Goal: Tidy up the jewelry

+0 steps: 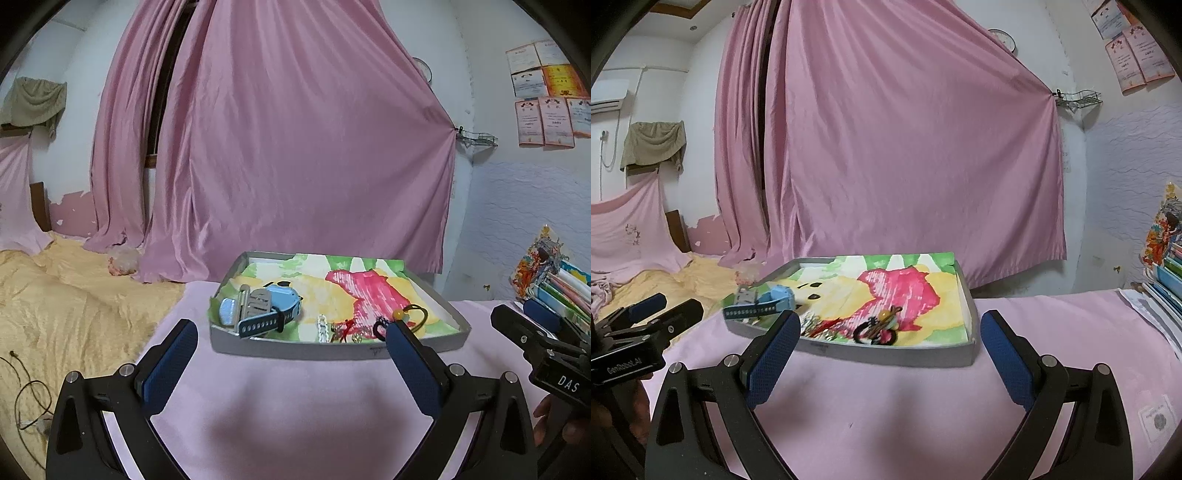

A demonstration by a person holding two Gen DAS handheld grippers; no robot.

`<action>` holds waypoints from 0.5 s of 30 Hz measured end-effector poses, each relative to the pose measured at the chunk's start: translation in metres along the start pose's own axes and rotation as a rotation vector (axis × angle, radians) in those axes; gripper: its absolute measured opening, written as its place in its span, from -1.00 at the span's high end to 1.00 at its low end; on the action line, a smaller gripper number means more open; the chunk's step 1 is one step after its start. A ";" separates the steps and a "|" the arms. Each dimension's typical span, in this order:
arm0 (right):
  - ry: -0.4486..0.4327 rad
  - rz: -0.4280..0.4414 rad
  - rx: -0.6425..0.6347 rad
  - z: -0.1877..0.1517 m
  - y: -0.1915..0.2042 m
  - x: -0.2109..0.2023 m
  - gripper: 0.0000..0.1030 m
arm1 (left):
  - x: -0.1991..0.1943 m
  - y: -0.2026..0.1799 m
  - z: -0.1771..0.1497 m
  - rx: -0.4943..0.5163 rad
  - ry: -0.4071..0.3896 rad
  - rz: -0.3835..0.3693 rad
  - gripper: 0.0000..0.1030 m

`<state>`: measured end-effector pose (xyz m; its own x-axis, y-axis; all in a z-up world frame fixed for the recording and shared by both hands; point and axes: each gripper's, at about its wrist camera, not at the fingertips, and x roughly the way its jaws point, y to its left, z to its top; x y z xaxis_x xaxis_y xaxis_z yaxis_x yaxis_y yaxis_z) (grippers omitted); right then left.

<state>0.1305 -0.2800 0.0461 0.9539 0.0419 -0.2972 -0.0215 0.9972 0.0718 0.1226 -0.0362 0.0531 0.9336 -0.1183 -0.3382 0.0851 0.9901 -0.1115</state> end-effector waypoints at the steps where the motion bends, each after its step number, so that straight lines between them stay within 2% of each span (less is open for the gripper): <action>1: -0.002 0.002 -0.001 -0.002 0.001 -0.005 -0.86 | -0.004 0.000 -0.001 0.001 -0.003 0.002 -0.99; 15: 0.001 0.027 0.009 -0.039 0.008 -0.058 -0.87 | -0.066 0.007 -0.038 0.016 -0.033 0.054 -0.99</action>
<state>0.0636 -0.2721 0.0268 0.9528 0.0686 -0.2958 -0.0443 0.9951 0.0879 0.0487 -0.0245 0.0389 0.9479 -0.0628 -0.3122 0.0401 0.9961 -0.0786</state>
